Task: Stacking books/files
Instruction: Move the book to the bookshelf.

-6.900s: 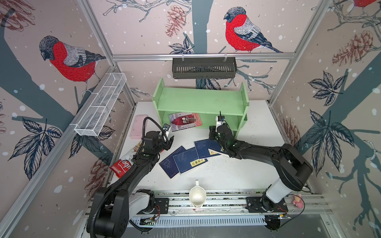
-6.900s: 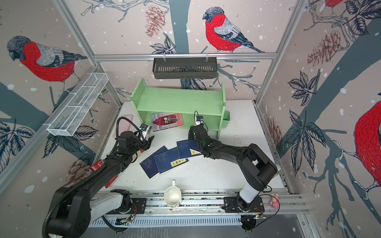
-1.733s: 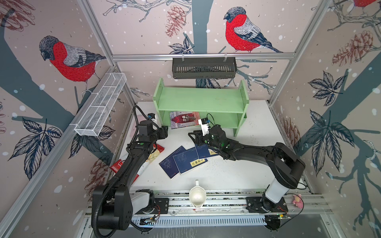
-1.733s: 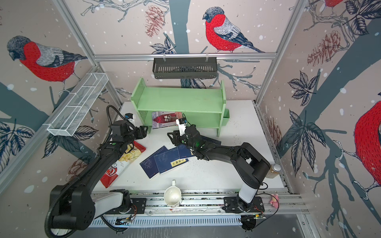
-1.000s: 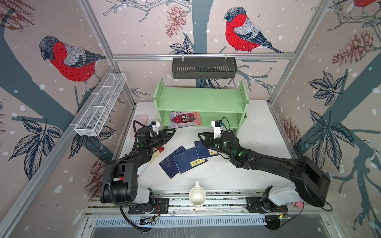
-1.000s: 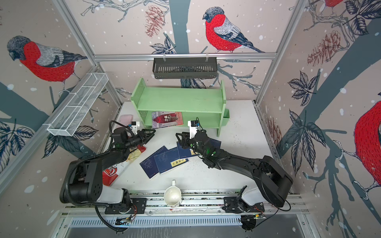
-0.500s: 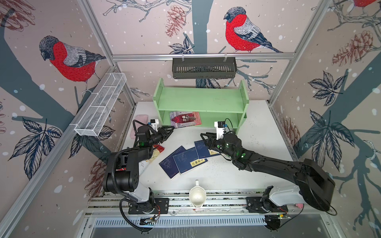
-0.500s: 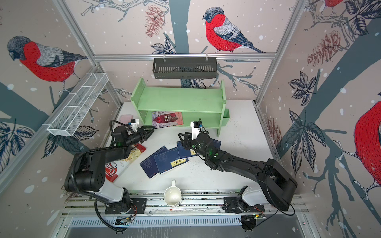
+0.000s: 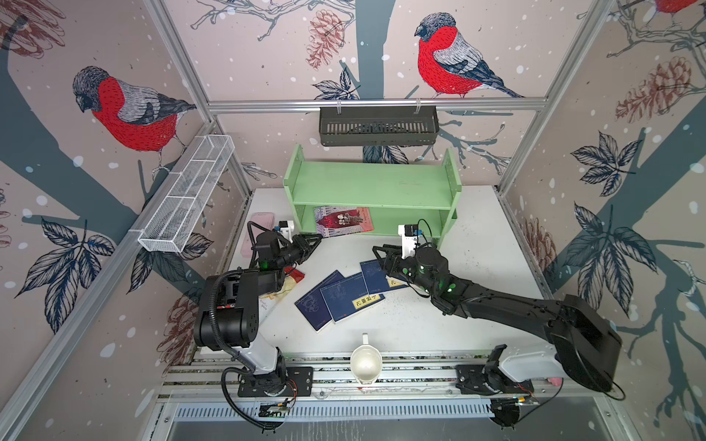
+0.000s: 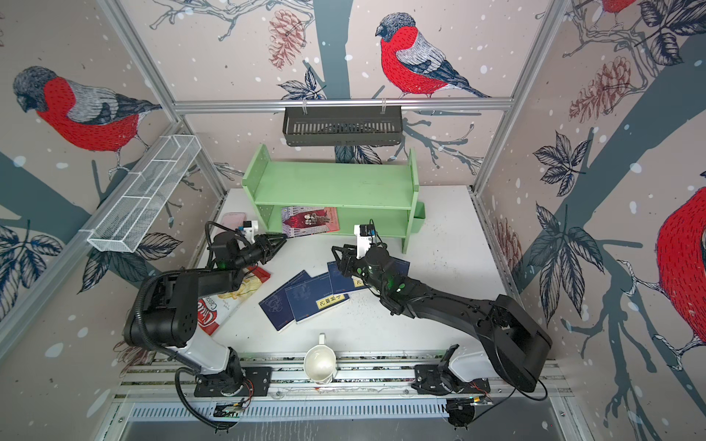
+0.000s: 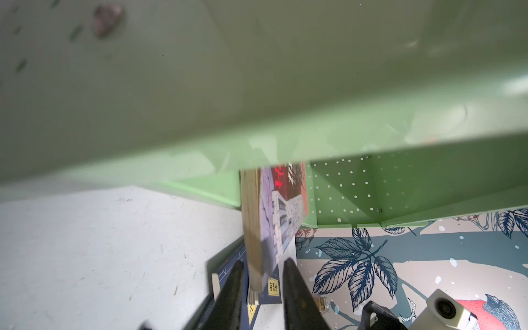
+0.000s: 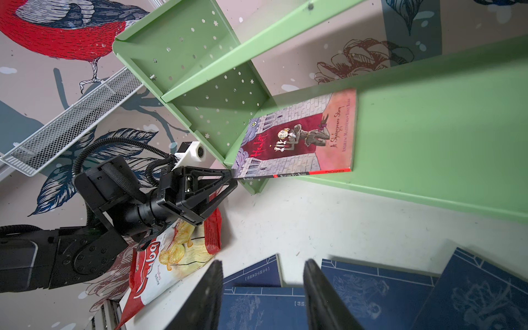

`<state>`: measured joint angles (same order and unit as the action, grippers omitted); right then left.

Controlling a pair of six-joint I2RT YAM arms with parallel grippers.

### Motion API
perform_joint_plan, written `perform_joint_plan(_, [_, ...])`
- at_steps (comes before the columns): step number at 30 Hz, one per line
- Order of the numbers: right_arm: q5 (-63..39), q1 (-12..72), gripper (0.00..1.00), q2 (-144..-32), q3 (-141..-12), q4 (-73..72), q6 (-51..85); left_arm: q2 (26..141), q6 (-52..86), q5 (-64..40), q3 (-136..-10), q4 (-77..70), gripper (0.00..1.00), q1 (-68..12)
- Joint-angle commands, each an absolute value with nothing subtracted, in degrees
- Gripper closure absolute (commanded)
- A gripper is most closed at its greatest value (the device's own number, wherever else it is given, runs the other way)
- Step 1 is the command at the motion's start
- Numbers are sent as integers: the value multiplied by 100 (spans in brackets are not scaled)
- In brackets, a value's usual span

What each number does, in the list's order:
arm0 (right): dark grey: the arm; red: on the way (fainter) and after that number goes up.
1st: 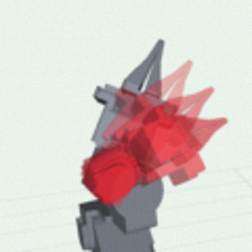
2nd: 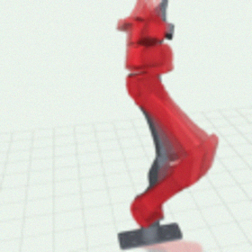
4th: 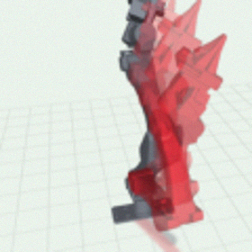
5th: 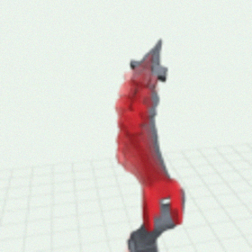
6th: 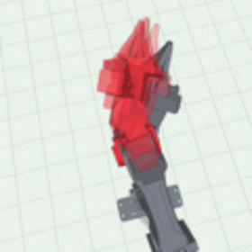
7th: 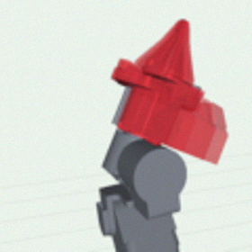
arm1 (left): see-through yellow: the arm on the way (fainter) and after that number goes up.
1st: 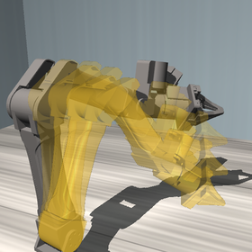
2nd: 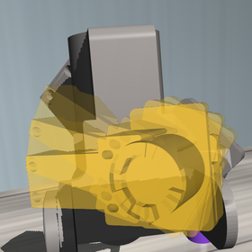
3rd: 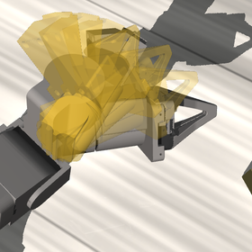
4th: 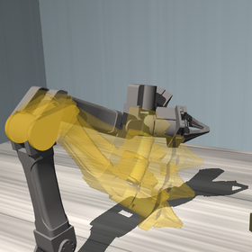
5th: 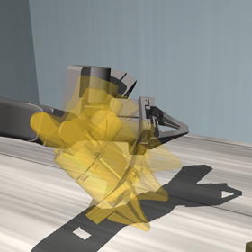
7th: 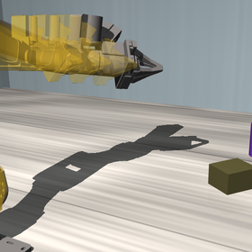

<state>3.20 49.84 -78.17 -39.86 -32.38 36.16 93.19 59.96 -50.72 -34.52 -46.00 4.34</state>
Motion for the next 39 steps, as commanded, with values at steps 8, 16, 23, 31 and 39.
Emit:
perform_joint_plan(8, [360,4949,52,-7703,-3964,-3230,3553,9414,6095,-4998,-3568,-4770,92,441])
perform_joint_plan(16, [324,4936,52,-7707,-3910,-3285,3555,9270,5942,-4919,-3656,-4389,100,522])
perform_joint_plan(23, [290,4913,52,-7743,-3867,-3397,3586,9199,5757,-4973,-3724,-3976,100,684])
perform_joint_plan(31, [231,4913,52,-7822,-3911,-3454,3586,9093,5373,-4897,-3812,-3461,100,839])
perform_joint_plan(39, [242,4907,52,-7805,-3876,-3489,3586,9001,5289,-4896,-3831,-3437,74,879])
